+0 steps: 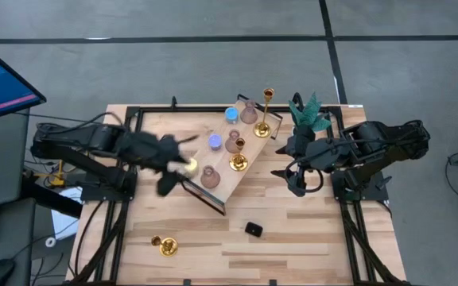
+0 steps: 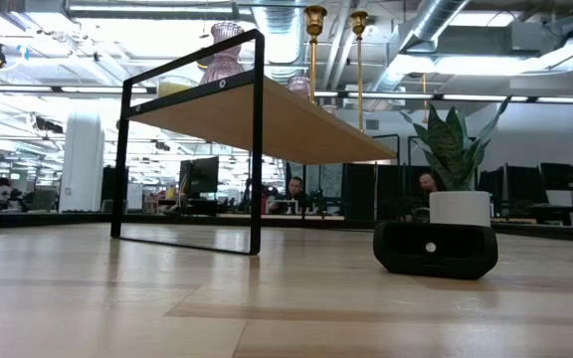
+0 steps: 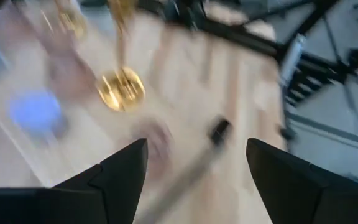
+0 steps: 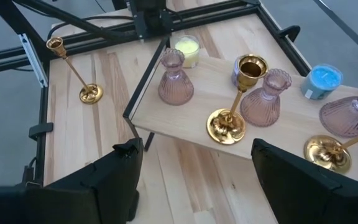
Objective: Pick & Place candle stick holders
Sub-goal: Put the candle holder on the shelf
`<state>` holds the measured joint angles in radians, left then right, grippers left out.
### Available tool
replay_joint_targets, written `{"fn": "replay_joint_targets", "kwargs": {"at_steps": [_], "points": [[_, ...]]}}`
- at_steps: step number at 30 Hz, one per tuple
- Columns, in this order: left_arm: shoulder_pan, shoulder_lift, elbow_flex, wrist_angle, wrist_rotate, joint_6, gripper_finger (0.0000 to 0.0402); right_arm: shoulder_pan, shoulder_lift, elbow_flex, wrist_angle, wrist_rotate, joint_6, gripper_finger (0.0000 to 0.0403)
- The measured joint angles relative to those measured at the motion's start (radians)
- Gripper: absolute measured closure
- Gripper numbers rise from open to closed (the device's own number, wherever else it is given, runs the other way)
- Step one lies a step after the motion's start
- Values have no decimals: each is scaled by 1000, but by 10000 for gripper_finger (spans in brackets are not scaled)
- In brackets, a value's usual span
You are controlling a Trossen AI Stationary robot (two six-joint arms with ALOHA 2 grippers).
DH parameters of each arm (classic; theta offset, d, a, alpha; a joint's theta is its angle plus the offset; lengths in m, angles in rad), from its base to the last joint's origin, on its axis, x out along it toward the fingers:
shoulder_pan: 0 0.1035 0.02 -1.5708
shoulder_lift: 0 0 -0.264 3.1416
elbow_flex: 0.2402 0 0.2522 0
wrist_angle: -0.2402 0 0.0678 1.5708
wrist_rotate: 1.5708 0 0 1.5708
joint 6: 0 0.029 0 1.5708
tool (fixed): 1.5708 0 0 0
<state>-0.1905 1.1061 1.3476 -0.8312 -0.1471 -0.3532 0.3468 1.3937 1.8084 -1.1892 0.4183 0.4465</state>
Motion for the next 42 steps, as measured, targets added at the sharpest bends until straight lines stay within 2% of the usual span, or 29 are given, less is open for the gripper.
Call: {"fn": "replay_joint_targets", "kwargs": {"at_steps": [3,8,11,15,18,21,25,29,37,42], "points": [[-114,-36,0,-120,43,-158,126,0,0,0,12,0,0,111],[-347,-19,-2,-164,127,-358,128,0,2,0,24,0,0,111],[-490,0,-2,-225,132,-457,134,0,2,0,25,0,6,111],[-679,11,-2,-348,51,-650,144,0,2,0,25,0,16,111],[-812,14,-32,-341,-60,-770,151,0,2,0,24,0,18,111],[-911,18,-92,-325,-121,-868,155,0,2,0,24,0,18,111],[-986,20,-185,-268,-156,-962,154,0,2,0,24,0,28,111],[-1022,21,-298,-140,-168,-976,151,0,2,0,24,0,46,111],[-1025,21,-522,113,-315,-977,151,1,2,0,24,-2,52,111],[-1026,21,-627,262,-356,-976,151,1,2,0,24,-2,52,111]]}}
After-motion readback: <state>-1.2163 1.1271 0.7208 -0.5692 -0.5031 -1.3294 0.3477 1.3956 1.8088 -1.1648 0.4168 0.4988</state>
